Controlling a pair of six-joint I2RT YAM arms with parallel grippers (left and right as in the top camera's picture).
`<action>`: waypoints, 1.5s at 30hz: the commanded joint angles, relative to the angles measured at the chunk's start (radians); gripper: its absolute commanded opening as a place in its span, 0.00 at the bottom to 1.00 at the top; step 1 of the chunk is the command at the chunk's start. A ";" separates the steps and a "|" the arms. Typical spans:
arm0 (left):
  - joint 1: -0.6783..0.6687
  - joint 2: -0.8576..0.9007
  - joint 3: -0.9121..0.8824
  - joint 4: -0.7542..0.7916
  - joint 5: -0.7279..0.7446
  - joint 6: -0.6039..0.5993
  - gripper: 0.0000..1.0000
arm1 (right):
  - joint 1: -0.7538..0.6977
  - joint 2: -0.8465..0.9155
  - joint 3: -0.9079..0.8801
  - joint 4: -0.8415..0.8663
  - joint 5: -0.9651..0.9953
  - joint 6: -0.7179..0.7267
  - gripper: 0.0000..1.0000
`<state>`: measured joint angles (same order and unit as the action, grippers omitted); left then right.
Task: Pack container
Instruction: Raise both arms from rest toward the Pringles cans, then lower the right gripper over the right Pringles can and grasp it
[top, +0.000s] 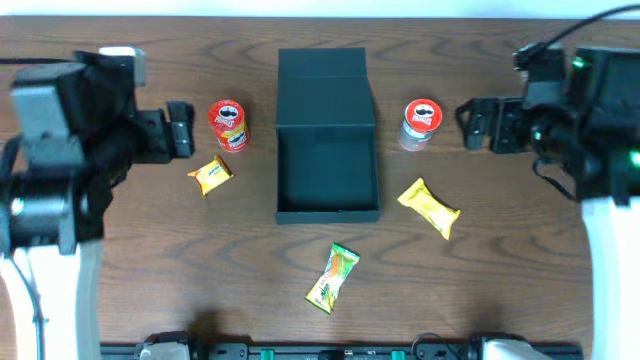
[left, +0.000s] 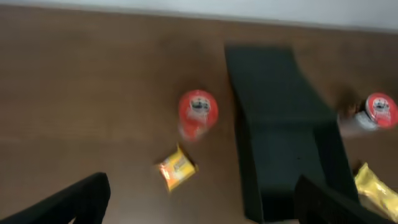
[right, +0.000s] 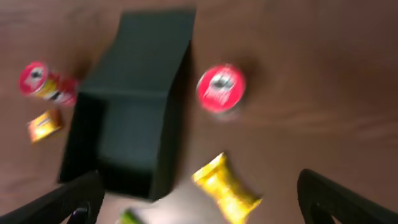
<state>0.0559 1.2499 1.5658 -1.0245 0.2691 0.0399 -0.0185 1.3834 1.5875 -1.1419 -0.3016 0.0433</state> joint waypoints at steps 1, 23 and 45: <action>-0.004 0.071 0.015 -0.045 0.088 -0.082 0.95 | -0.006 0.069 0.014 -0.073 -0.165 0.068 0.99; -0.170 0.420 0.020 -0.005 -0.306 -0.349 0.95 | 0.021 0.303 0.016 0.067 0.287 0.491 0.93; -0.188 0.652 0.316 0.028 -0.490 -0.211 0.96 | 0.158 0.681 0.315 0.065 0.320 0.607 0.96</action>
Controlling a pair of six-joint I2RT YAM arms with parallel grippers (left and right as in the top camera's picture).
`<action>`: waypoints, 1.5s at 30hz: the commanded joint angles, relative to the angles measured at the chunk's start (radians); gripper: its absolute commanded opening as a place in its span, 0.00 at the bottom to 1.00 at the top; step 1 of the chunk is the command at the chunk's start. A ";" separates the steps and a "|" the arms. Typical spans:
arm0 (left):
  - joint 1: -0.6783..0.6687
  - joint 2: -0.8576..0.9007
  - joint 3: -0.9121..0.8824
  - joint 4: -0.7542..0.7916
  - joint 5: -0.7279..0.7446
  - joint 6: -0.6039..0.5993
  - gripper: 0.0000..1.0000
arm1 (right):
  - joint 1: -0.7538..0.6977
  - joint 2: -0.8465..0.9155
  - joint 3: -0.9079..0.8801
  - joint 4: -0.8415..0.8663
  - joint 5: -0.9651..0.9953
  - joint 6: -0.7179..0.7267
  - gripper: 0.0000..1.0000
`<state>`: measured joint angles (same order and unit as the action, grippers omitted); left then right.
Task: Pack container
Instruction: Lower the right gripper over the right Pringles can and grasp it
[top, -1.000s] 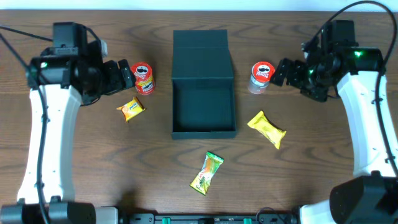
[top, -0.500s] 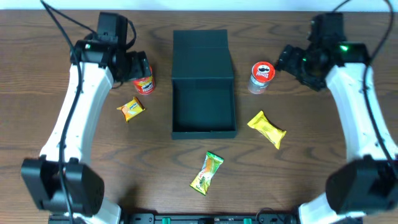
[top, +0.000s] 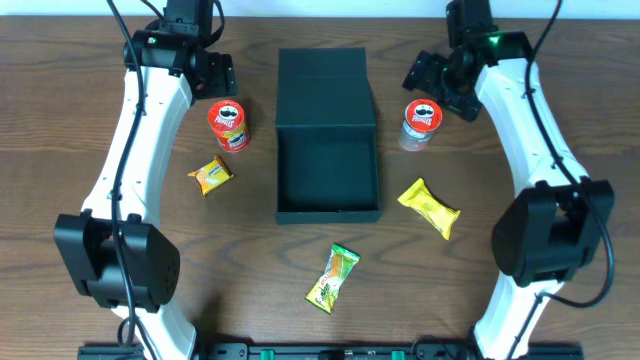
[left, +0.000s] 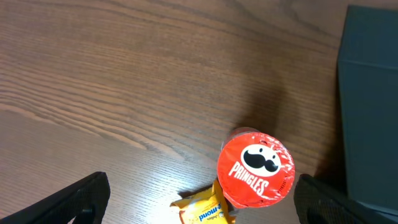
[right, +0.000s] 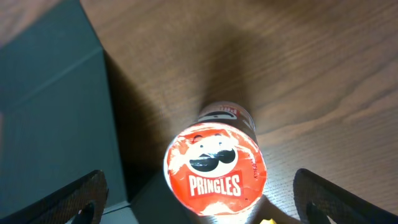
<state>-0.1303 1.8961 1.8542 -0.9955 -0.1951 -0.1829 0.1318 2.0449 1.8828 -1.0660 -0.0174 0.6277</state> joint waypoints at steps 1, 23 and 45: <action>-0.002 0.006 0.028 -0.002 -0.026 0.012 0.96 | 0.007 0.026 0.020 -0.014 0.049 0.023 0.96; -0.002 0.006 0.027 -0.002 -0.025 0.011 0.96 | 0.021 0.089 0.016 -0.087 0.020 0.056 0.99; -0.002 0.006 0.027 -0.006 -0.025 0.011 0.96 | 0.053 0.101 -0.061 -0.026 0.073 0.029 0.87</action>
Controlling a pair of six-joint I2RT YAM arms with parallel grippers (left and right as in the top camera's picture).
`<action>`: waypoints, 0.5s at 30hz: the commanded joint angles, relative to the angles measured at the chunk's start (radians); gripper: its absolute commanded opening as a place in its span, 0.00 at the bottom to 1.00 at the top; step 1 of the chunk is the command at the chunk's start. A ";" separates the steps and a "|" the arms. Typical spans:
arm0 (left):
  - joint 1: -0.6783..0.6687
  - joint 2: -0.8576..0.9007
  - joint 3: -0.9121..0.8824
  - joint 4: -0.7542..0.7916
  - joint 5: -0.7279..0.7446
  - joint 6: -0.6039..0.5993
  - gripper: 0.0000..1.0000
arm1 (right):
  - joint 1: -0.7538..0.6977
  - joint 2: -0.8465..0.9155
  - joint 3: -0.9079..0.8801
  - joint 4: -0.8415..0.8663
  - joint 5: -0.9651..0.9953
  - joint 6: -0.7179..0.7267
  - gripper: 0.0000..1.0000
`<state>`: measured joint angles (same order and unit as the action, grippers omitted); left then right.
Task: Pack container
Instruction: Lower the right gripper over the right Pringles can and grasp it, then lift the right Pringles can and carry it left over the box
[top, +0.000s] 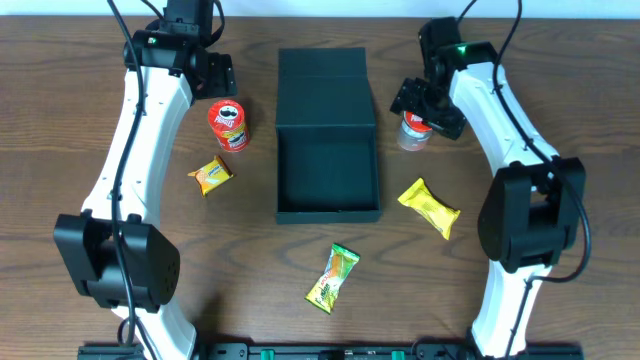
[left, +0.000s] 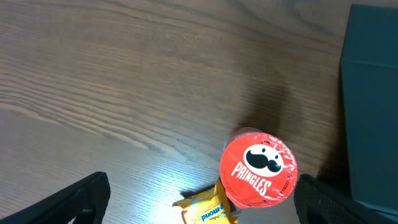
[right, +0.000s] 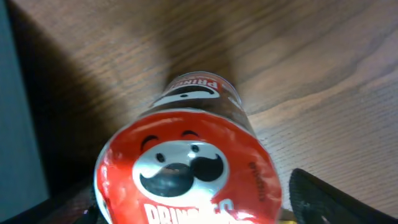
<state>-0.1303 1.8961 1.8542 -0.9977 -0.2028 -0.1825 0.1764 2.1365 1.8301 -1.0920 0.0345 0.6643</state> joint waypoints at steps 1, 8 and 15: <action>-0.002 0.006 0.027 -0.004 -0.017 0.011 0.96 | 0.008 0.009 -0.008 0.001 0.021 -0.008 0.83; -0.002 0.006 0.027 -0.013 -0.017 0.011 0.95 | 0.008 0.009 -0.008 0.003 0.009 -0.017 0.72; -0.002 0.006 0.027 -0.019 -0.017 0.011 0.95 | 0.006 0.009 -0.008 -0.002 -0.172 -0.061 0.72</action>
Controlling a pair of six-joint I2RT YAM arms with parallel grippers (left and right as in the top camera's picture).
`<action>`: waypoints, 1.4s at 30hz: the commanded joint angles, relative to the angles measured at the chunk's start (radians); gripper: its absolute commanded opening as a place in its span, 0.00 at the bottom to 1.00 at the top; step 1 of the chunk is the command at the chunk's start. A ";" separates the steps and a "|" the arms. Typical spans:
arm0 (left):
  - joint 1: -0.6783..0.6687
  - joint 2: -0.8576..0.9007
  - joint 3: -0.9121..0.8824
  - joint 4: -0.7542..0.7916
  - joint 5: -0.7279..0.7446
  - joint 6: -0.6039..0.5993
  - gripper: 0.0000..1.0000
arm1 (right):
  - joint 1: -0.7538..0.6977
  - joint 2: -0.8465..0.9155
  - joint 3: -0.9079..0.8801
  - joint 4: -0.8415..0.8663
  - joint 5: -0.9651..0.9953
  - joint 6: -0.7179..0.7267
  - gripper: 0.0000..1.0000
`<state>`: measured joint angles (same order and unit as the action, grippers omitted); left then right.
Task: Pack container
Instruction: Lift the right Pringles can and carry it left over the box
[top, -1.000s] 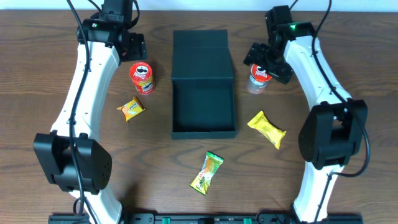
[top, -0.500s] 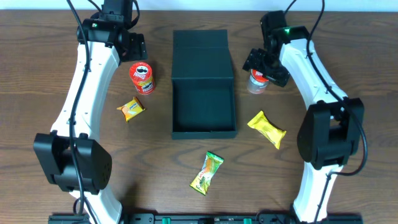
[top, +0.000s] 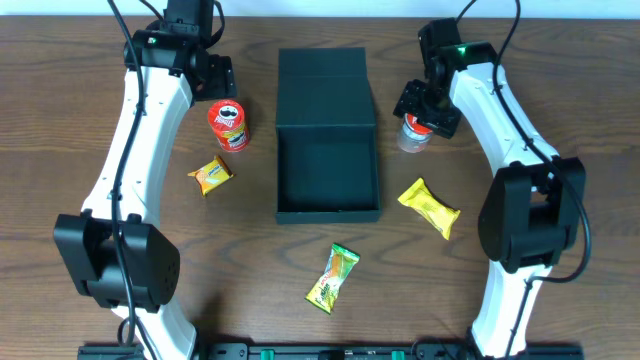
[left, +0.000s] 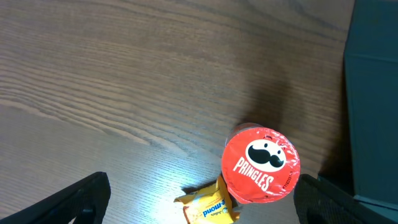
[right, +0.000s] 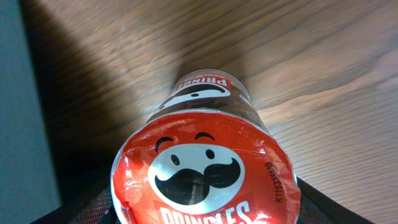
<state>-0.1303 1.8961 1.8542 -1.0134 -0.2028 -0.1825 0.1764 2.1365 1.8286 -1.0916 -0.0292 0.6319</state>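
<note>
The black box lies open mid-table, its lid folded back. A red-lidded Pringles can stands right of the lid, and my right gripper is low over it. In the right wrist view the can fills the gap of the right gripper, which is open with a finger at each side. A second Pringles can stands left of the box. My left gripper hangs open above and behind it, with can between the fingers' line in the wrist view.
A small orange-yellow snack packet lies in front of the left can and shows in the left wrist view too. A yellow packet lies right of the box. A green packet lies in front of it.
My right gripper has come slightly lower onto the right can, whose lid now looms larger between the fingers. The left arm and all packets are where they were.
At first both arms were drawn back at the table's sides, grippers open. Then each reached in, the left above the left can, the right above the right can. The right gripper then sank around its can, and now straddles it closely.
</note>
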 joint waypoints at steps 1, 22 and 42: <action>-0.002 0.006 0.027 -0.004 -0.017 0.011 0.96 | 0.006 0.009 -0.006 -0.003 -0.133 -0.036 0.71; -0.002 0.006 0.027 -0.007 -0.017 0.011 0.95 | -0.164 0.008 0.151 -0.145 -0.494 -0.141 0.66; -0.002 0.006 0.027 -0.008 -0.013 0.010 0.96 | -0.037 0.009 0.159 -0.263 -0.926 -0.200 0.72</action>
<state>-0.1303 1.8961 1.8542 -1.0172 -0.2024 -0.1822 0.1028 2.1368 1.9682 -1.3666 -0.8852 0.4557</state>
